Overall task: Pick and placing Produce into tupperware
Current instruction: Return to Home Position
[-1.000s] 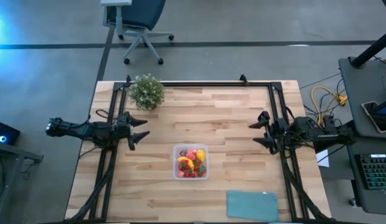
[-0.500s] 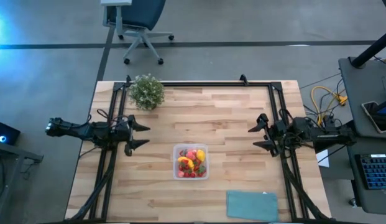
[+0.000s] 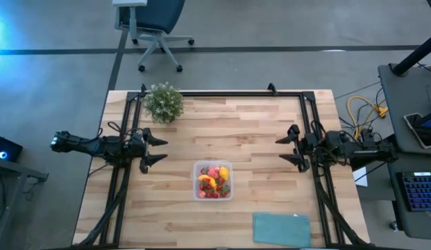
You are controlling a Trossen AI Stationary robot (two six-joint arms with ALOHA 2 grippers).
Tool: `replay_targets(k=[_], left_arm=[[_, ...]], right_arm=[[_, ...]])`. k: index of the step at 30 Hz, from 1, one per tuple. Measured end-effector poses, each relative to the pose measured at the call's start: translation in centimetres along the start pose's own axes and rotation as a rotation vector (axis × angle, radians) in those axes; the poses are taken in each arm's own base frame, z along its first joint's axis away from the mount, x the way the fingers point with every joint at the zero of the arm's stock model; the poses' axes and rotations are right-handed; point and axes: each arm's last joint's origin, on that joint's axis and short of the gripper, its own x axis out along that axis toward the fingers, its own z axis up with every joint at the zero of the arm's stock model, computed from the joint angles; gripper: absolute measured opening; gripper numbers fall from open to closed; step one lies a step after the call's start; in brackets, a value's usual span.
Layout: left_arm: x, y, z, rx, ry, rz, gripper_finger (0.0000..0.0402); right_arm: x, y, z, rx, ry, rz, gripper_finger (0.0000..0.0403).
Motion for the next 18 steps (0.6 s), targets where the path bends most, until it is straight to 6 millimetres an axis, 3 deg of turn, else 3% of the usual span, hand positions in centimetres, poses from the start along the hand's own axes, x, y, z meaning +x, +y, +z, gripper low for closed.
replay_targets(k=[18], left_arm=[[0.02, -0.01, 0.01, -0.001, -0.003, -0.001, 0.0267]], right_arm=[[0.0, -0.05, -0.01, 0.06, -0.001, -0.016, 0.0266]])
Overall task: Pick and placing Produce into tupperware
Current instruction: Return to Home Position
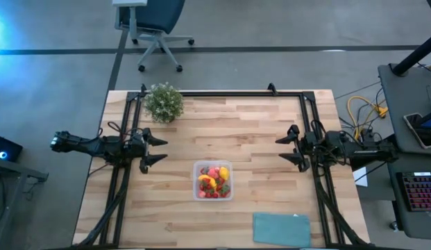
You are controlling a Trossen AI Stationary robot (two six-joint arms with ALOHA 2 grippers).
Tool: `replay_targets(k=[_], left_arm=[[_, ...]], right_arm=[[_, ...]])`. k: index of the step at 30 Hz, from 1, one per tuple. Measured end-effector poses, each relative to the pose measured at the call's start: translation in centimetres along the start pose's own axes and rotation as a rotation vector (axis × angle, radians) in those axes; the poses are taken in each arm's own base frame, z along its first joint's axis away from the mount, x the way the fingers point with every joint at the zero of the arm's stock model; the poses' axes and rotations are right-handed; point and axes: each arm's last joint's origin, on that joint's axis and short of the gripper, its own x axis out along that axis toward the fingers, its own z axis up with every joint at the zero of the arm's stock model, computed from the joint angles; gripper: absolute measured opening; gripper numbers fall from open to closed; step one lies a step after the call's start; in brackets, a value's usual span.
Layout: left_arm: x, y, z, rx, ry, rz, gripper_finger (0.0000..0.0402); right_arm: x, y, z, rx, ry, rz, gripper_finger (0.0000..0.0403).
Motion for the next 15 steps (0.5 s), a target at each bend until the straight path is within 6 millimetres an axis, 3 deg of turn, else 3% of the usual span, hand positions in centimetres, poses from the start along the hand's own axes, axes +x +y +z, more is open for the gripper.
replay_targets(k=[15], left_arm=[[0.0, 0.0, 0.01, 0.0, -0.001, 0.0, 0.0267]], right_arm=[[0.0, 0.0, -0.01, 0.0, 0.0, 0.0, 0.027]])
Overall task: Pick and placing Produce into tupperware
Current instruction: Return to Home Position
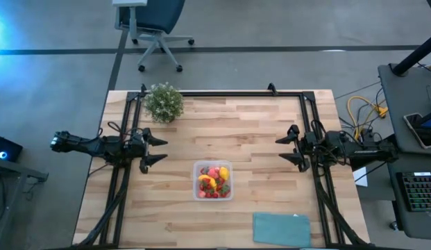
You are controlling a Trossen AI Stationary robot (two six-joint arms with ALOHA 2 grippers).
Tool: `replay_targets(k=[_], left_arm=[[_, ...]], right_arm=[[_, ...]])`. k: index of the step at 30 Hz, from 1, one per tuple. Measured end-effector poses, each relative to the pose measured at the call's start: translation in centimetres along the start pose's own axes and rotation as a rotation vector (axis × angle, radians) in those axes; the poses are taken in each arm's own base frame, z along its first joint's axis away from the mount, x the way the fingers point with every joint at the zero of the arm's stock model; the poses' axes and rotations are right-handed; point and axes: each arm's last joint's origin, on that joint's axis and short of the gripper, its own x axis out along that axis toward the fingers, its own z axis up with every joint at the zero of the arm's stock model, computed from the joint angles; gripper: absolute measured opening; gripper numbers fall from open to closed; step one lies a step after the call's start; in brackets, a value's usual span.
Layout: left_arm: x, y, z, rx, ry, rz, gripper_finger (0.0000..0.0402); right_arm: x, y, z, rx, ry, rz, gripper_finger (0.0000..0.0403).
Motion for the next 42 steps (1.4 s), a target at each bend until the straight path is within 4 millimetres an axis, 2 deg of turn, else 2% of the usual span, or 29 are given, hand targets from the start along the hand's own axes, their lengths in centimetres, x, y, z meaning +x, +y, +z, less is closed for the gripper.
replay_targets(k=[42], left_arm=[[0.02, 0.0, -0.03, -0.001, -0.002, -0.001, 0.0267]], right_arm=[[0.0, 0.0, 0.0, 0.0, 0.0, 0.0, 0.0271]])
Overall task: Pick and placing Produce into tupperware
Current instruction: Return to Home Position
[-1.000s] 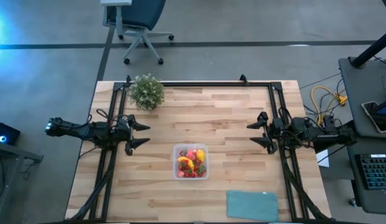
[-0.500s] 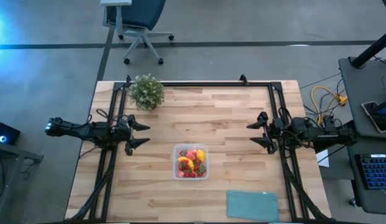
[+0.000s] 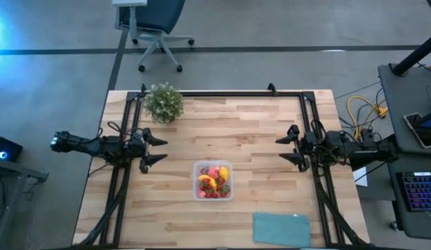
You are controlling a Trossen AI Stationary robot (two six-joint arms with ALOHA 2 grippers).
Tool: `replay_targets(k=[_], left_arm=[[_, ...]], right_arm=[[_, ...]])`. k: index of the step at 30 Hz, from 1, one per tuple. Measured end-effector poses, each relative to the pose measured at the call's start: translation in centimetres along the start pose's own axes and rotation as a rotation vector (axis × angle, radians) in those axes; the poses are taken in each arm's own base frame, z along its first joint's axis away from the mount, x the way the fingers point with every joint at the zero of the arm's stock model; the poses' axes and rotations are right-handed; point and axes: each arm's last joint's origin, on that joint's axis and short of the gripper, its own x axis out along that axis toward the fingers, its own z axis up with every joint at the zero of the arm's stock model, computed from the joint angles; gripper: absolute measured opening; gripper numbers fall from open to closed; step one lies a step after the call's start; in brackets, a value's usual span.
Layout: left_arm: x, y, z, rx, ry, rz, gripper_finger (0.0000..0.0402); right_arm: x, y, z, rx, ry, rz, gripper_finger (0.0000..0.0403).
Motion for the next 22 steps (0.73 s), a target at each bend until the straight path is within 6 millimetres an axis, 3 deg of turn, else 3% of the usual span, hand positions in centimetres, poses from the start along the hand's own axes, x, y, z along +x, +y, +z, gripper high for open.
replay_targets(k=[22], left_arm=[[0.04, 0.0, -0.07, -0.002, -0.006, -0.002, 0.0267]], right_arm=[[0.0, 0.0, -0.01, 0.0, 0.0, 0.0, 0.0266]])
